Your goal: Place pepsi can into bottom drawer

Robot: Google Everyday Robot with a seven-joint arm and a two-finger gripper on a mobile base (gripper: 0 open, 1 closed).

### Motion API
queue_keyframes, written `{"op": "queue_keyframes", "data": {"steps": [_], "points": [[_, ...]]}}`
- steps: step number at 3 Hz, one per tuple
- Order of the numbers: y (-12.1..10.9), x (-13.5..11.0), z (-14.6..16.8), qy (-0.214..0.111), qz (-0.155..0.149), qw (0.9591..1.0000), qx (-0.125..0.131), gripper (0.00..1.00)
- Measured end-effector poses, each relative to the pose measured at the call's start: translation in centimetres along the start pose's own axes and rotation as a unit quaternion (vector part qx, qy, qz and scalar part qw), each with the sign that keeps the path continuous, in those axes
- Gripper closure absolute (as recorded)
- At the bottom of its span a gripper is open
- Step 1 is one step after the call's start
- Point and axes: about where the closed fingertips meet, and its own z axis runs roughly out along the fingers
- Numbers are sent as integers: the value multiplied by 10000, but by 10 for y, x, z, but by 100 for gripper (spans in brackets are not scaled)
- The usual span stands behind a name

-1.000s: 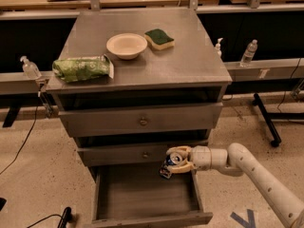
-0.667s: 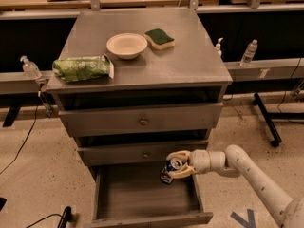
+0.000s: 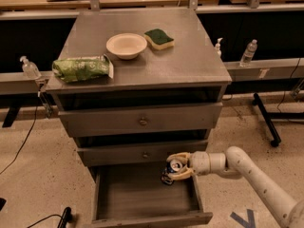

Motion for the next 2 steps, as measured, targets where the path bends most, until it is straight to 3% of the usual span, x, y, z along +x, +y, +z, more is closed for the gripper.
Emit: {"op": "queue_keyframes", "data": {"steps": [1,2], "points": [[21,60,-30,878,-688,9911,722,100],[16,103,-62,1442,-1049,9746,1355,100]]}}
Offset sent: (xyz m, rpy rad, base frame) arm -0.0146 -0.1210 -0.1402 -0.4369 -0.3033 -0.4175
